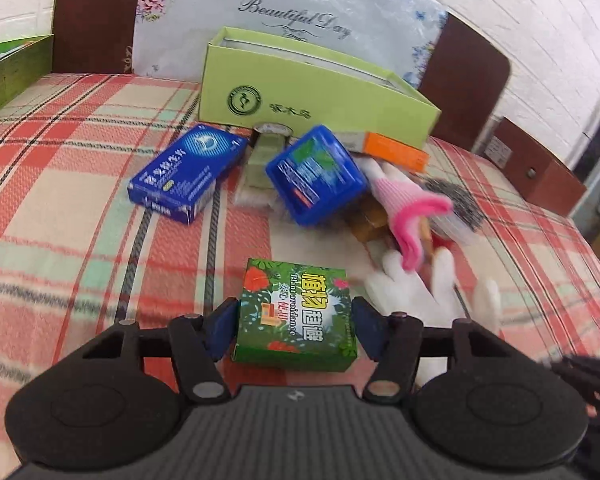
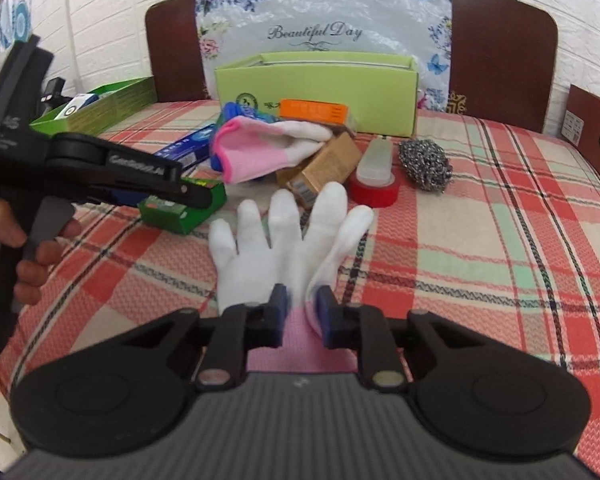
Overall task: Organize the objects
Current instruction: 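Grasp the second green candy box with the left tool while the right tool grasps the white glove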
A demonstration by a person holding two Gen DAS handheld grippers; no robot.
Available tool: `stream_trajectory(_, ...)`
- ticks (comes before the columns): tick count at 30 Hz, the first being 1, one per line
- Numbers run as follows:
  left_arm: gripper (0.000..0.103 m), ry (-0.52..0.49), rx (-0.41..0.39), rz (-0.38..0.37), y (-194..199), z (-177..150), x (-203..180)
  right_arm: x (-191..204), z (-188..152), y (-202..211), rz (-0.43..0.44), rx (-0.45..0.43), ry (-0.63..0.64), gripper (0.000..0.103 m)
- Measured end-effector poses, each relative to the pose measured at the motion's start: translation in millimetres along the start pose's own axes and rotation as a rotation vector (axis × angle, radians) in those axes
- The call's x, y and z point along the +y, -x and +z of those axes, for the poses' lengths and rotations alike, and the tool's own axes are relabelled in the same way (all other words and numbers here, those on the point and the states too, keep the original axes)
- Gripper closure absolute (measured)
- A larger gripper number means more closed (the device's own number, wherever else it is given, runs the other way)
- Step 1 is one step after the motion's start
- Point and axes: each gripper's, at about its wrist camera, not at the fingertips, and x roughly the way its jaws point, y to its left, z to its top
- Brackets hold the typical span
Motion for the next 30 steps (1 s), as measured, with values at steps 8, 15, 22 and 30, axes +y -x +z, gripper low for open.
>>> stream_trajectory(8,0.026,-0.031,0.004,0.033,3.2,-0.7,-9.0,-7.2,2.0,0.2,0.006,-0.003,-0.014,0.034)
stream_trajectory(15,0.038,0.016,0.017,0.004,4.5,-8.6,-2.8,5.1,1.6,-15.1,0.05,0.059,0.016,0.051)
stream_trajectory(22,0.034,-0.005,0.013,0.013,-0.2,-8.2,-7.3,11.3,4.5,-17.1,0.068,0.056,0.012,0.051)
stream_trajectory(30,0.04,0.034,-0.001,-0.018,7.0,-8.8,-3.1,21.2,5.4,-14.4,0.073,0.045,0.081,0.092)
